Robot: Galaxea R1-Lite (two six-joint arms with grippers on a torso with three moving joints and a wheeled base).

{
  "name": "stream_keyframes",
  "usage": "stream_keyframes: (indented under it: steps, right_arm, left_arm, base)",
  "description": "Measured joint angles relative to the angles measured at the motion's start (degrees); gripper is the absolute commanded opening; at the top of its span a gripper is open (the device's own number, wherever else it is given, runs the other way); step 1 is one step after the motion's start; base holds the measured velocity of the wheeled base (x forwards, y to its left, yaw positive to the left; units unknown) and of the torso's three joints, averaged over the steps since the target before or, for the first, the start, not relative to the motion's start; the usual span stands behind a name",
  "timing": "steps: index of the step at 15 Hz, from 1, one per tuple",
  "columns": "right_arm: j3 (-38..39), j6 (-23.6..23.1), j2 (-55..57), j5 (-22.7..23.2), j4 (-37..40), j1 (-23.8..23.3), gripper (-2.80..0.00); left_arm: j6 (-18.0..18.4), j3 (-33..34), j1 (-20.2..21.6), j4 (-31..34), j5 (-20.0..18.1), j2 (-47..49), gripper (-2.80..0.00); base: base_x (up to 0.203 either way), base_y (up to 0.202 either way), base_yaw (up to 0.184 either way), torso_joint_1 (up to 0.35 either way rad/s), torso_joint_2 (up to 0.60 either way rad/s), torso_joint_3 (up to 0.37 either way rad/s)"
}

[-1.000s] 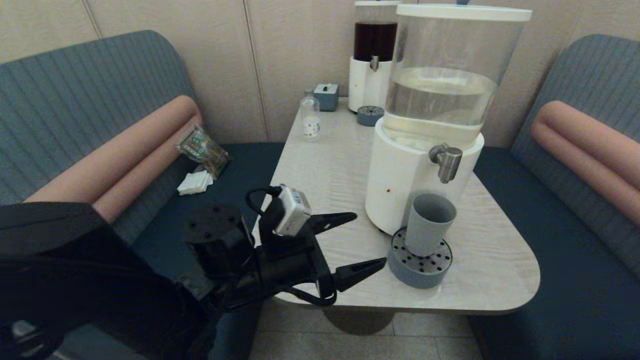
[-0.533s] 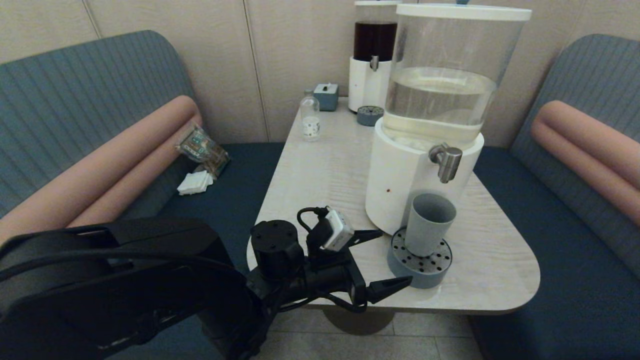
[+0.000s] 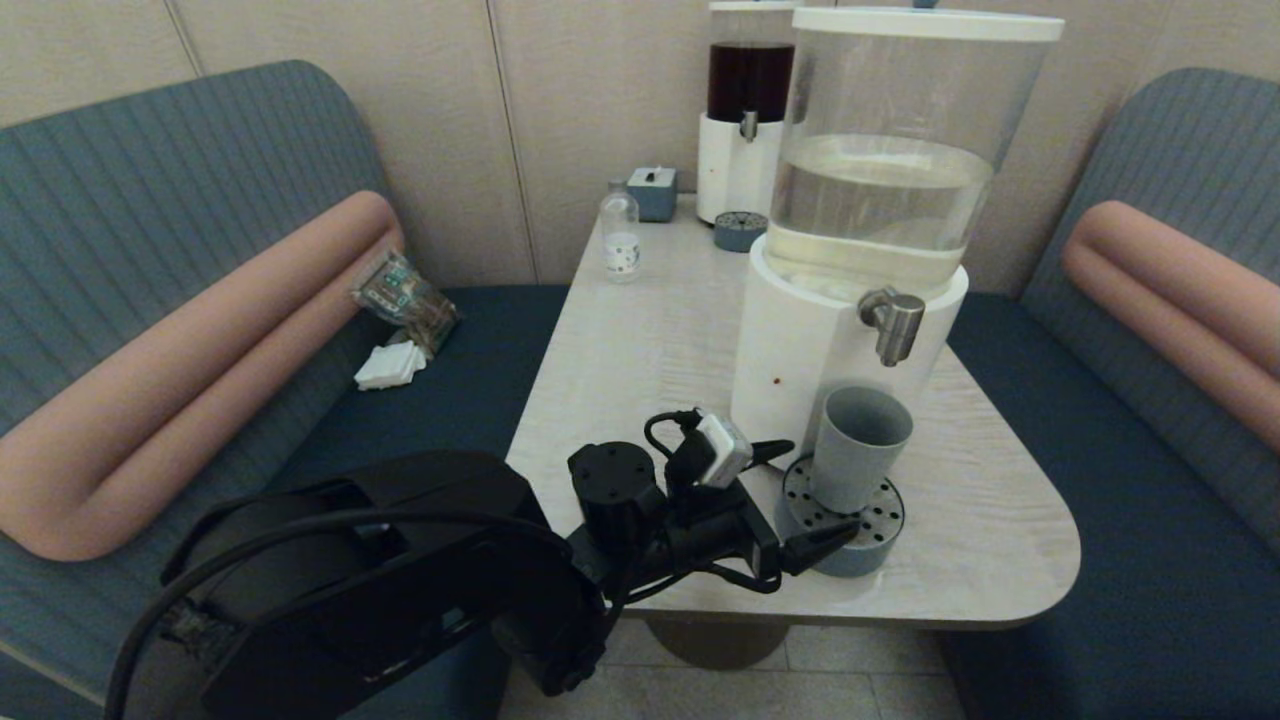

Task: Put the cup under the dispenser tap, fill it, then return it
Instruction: Place the cup next to the water dispenser

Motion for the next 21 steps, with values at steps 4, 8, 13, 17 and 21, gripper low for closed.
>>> stream_keyframes:
  steps: [4,8,13,17,21]
  right_arm:
    - [0.0,0.0,0.0,0.0,-0.1,0.0,-2.8]
    - [0.0,0.0,0.0,0.0,0.0,0.0,-2.8]
    - [0.0,0.0,0.0,0.0,0.0,0.0,-2.8]
    - [0.0,0.0,0.0,0.0,0.0,0.0,-2.8]
    - [0.0,0.0,0.0,0.0,-0.1,0.0,-2.8]
  left_arm:
    - [0.1,-4.7,-0.6,0.1,4.9,2.3,0.0]
    - [0.3,-6.6,-2.0,1.9,7.6,3.2,0.0]
    - [0.7,-8.8,-3.9,4.0,11.3,3.7,0.0]
    - [0.7,-11.5,-4.5,7.1,13.9,3.7,0.0]
    - [0.6,-14.3,-4.6,10.2,15.5,4.1,0.0]
  base:
    - [0.0,0.0,0.0,0.0,0.0,0.0]
    - [0.0,0.0,0.0,0.0,0.0,0.0]
    - [0.0,0.0,0.0,0.0,0.0,0.0]
    - [0.0,0.0,0.0,0.0,0.0,0.0]
    - [0.0,0.0,0.0,0.0,0.0,0.0]
